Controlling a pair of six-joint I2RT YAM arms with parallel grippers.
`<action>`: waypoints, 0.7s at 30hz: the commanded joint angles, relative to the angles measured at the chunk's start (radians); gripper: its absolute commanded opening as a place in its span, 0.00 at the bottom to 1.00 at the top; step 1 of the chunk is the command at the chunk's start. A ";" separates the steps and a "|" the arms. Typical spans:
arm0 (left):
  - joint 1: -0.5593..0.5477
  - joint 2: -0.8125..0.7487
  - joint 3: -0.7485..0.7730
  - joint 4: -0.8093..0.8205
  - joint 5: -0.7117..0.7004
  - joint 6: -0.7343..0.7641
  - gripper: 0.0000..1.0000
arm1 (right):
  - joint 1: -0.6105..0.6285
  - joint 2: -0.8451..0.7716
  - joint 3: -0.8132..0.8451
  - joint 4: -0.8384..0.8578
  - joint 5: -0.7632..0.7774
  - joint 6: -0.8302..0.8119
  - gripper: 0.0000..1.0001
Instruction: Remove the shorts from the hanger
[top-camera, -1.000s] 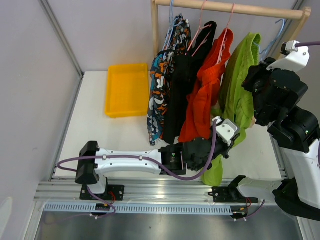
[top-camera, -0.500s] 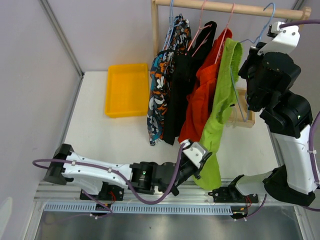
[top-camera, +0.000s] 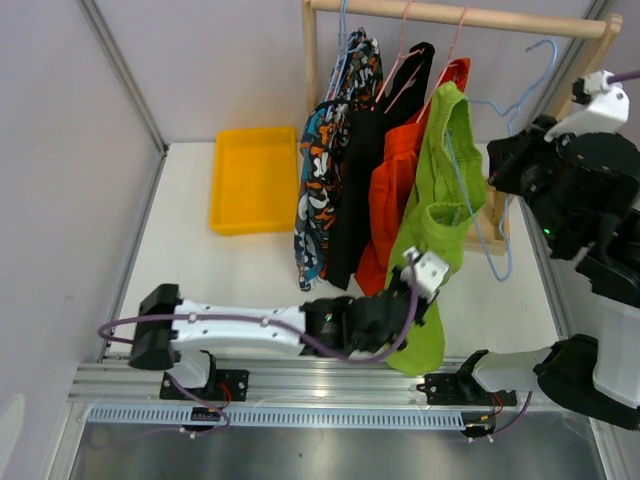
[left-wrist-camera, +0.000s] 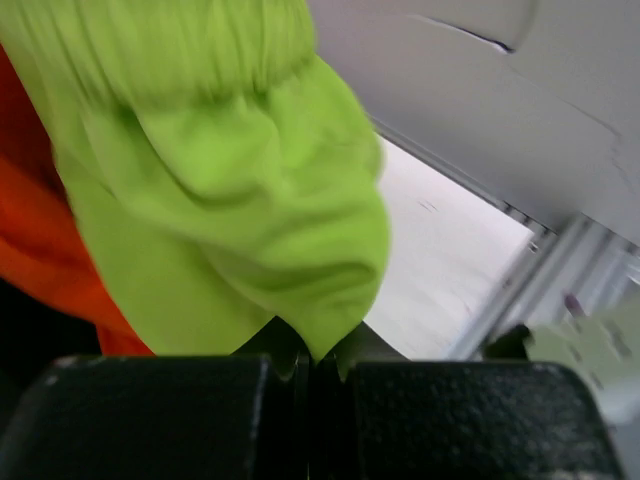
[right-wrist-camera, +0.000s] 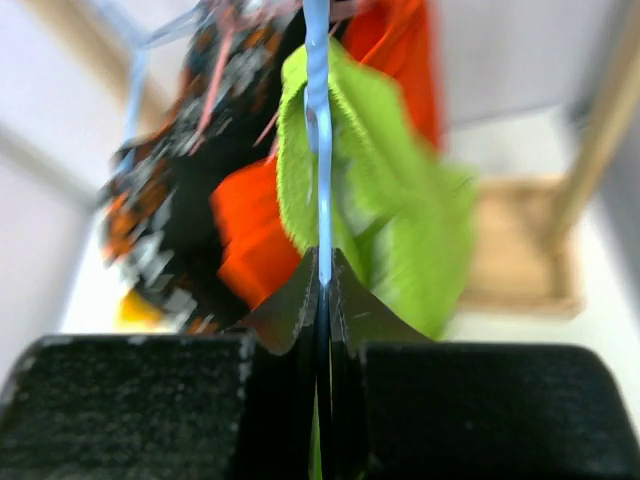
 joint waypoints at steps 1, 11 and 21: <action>0.144 0.105 0.224 -0.075 0.150 0.060 0.00 | 0.004 -0.089 0.018 -0.160 -0.279 0.261 0.00; 0.378 0.445 1.091 -0.523 0.258 0.065 0.00 | -0.052 -0.306 -0.248 -0.382 -0.269 0.458 0.00; 0.268 -0.131 0.205 -0.295 0.172 -0.059 0.00 | -0.091 -0.096 0.135 -0.346 0.050 0.188 0.00</action>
